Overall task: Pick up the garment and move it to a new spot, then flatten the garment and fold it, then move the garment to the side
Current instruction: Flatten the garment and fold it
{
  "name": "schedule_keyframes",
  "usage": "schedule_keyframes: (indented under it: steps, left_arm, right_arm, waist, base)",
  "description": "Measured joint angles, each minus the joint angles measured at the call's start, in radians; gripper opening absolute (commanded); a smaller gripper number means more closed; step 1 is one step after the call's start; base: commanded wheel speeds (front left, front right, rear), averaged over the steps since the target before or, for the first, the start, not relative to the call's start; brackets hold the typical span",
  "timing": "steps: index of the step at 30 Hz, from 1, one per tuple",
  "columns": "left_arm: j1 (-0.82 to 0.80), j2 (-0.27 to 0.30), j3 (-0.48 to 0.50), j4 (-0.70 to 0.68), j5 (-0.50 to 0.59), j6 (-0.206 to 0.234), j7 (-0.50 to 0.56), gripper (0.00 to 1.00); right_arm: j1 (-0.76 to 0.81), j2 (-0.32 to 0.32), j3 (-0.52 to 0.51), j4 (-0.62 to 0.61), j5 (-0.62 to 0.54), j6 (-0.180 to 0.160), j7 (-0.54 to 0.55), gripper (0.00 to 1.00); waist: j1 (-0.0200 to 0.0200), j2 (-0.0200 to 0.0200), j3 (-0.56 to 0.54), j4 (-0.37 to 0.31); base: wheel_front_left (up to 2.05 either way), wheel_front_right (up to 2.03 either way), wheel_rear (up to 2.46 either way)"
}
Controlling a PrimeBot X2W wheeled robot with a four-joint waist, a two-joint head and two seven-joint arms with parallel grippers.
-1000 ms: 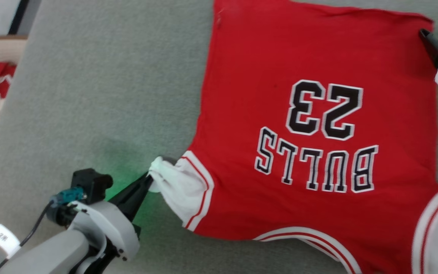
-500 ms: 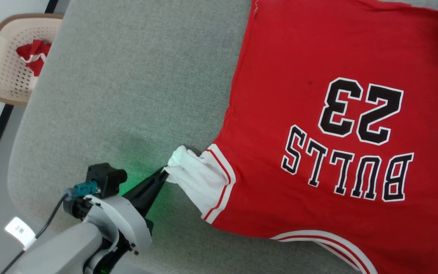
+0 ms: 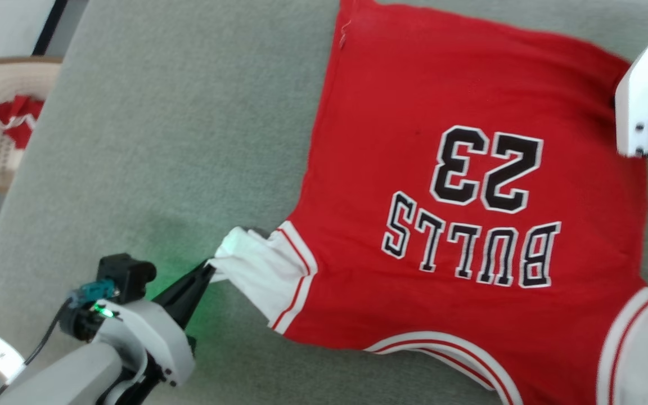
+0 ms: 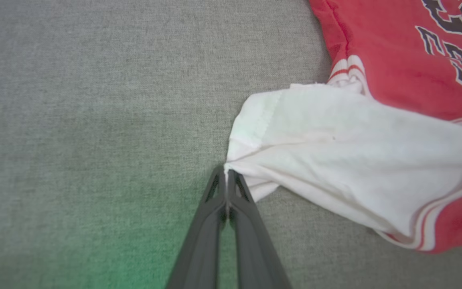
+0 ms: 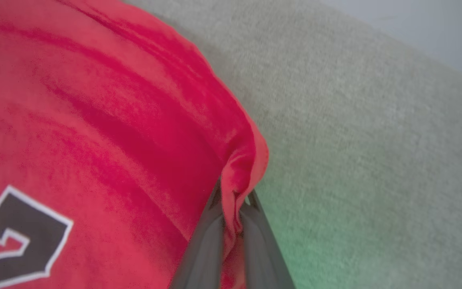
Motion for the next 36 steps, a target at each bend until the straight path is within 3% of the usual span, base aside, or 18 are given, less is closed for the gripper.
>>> schedule_keyframes:
  steps: [8,16,21,28,29,30,31,32,36]
  left_arm:
    - [0.036,0.054,0.009,-0.036,-0.008,0.025,0.003,0.0]
    - [0.055,0.085,0.01,-0.076,-0.017,0.049,0.015,0.0]
    - [0.065,0.1,0.012,-0.096,-0.023,0.061,0.019,0.0]
    - [0.068,0.106,0.011,-0.107,-0.024,0.067,0.024,0.0]
    - [0.068,0.106,0.011,-0.107,-0.024,0.068,0.024,0.0]
    - [0.068,0.107,0.012,-0.107,-0.025,0.069,0.024,0.0]
    - [0.068,0.107,0.012,-0.107,-0.026,0.069,0.024,0.0]
    - [0.068,0.107,0.012,-0.107,-0.026,0.069,0.024,0.0]
    - [0.068,0.107,0.012,-0.107,-0.029,0.069,0.028,0.0]
  right_arm:
    - [0.247,-0.136,0.074,-0.349,0.207,0.0,0.106,0.0]
    - [0.583,-0.227,-0.044,-0.67,0.299,0.0,0.235,0.0]
    - [0.82,-0.207,-0.169,-0.822,0.314,0.0,0.316,0.0]
    - [1.034,-0.083,-0.317,-0.951,0.247,0.0,0.345,0.0]
    - [1.044,-0.066,-0.329,-0.96,0.231,0.0,0.336,0.2]
    - [1.051,-0.049,-0.34,-0.965,0.218,0.0,0.327,0.67]
    - [1.056,-0.034,-0.349,-0.969,0.199,0.0,0.318,0.95]
    - [1.061,-0.022,-0.355,-0.976,0.186,0.0,0.314,1.0]
    - [1.07,0.01,-0.38,-1.018,0.165,0.0,0.329,1.0]
  waist:
    - [0.0,0.0,-0.055,-0.072]
    - [0.0,0.0,-0.109,-0.137]
    - [0.0,0.0,-0.132,-0.169]
    - [0.0,0.0,-0.139,-0.191]
    - [0.0,0.0,-0.139,-0.193]
    - [0.0,0.0,-0.138,-0.195]
    - [0.0,0.0,-0.137,-0.197]
    - [0.0,0.0,-0.136,-0.199]
    - [0.0,0.0,-0.136,-0.205]
  base:
    - [0.0,0.0,0.0]
    - [0.0,0.0,0.0]
    - [0.0,0.0,0.0]
    - [0.0,0.0,0.0]
    - [0.0,0.0,0.0]
    - [0.0,0.0,0.0]
    - [0.0,0.0,0.0]
    - [0.0,0.0,0.0]
    - [0.0,0.0,0.0]
